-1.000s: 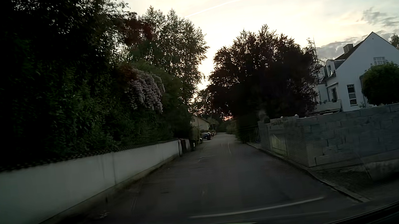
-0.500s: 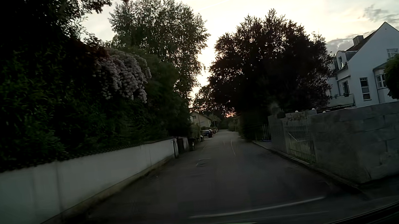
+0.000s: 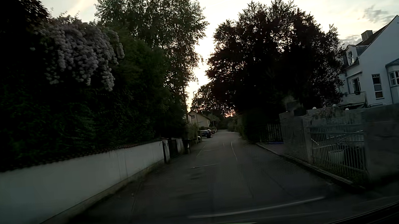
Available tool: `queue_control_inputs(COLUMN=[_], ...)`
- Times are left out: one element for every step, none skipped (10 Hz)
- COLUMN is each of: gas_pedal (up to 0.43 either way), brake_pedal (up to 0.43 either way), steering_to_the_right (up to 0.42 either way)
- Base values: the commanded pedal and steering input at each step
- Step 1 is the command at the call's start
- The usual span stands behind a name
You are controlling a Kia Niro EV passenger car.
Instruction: Follow the waypoints while adhering to traffic rules and regulations
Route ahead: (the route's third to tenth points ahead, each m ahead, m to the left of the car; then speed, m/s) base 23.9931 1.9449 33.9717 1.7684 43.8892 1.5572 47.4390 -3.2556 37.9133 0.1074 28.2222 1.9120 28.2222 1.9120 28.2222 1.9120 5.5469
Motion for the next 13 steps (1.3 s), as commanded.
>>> queue_control_inputs(gas_pedal=[0.067,0.067,0.067,0.067,0.067,0.067,0.079,0.079,0.079,0.079,0.087,0.087,0.087], brake_pedal=[0.000,0.000,0.000,0.000,0.000,0.000,0.000,0.000,0.000,0.000,0.000,0.000,0.000], steering_to_the_right=[0.008,0.006,0.007,0.007,0.007,0.006,0.007,0.006,0.007,0.006,0.006,0.004,0.004])
